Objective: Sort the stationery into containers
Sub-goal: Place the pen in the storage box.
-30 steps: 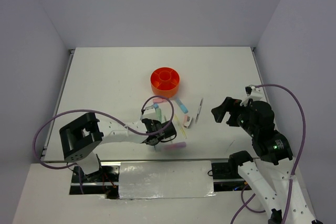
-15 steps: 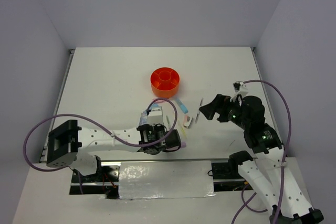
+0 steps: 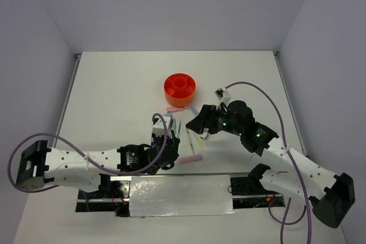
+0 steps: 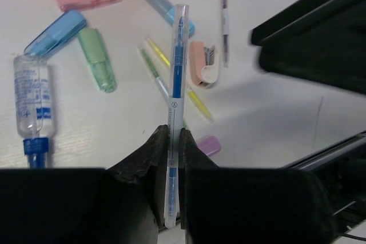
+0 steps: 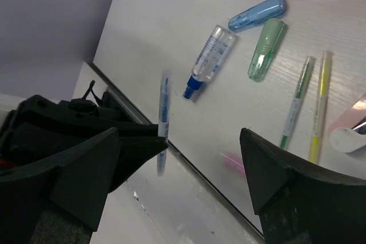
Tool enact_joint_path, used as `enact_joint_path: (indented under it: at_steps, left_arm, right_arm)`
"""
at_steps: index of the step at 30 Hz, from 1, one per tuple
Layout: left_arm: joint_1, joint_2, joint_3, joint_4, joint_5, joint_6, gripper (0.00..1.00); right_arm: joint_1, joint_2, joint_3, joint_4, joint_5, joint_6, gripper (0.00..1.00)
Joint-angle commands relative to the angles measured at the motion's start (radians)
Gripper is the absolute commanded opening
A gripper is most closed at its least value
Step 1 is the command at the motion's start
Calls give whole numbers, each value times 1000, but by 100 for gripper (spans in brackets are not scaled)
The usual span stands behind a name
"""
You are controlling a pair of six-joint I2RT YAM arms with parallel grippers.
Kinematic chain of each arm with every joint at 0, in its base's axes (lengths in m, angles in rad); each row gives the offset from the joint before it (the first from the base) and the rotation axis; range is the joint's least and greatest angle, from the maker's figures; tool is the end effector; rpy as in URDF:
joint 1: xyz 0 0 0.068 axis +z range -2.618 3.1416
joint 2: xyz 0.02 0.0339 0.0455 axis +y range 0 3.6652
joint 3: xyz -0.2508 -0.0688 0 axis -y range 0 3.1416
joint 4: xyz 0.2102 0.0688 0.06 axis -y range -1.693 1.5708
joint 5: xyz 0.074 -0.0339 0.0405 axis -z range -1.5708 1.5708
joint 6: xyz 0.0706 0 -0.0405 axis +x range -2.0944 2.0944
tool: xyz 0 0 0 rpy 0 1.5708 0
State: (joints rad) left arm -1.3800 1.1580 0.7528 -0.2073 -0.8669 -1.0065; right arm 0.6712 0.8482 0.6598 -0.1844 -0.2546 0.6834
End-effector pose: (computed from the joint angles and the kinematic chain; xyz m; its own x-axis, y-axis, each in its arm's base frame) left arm 0.0972 -0.2197 0.2467 -0.4953 -0.3193 -0.8079 0.1845 0.8701 -0.4570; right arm 0.1490 0.1410 0.2694 -0.7172 0.2108 -0.6642 -0.4290 0.6176 0.6592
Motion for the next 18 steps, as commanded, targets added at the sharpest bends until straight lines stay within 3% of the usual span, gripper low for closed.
enact_joint_path:
  at_steps: [1, 7, 10, 13, 16, 18]
  left_arm:
    - [-4, -40, -26, 241, 6, 155, 0]
    - [-4, -60, -61, 295, 42, 186, 0]
    - [-4, -66, -72, 295, 40, 178, 0]
    - [-4, -81, -92, 305, 36, 180, 0]
    - [-4, -89, -93, 280, 0, 160, 0]
    - [1, -93, -90, 256, -12, 158, 3]
  right_arm:
    - [77, 58, 3, 141, 92, 27, 91]
    - [137, 182, 20, 239, 135, 41, 88]
    - [151, 227, 30, 270, 140, 44, 74]
    - [162, 262, 40, 292, 134, 42, 55]
    - [177, 282, 38, 318, 120, 47, 23]
    - [189, 288, 35, 330, 126, 44, 12]
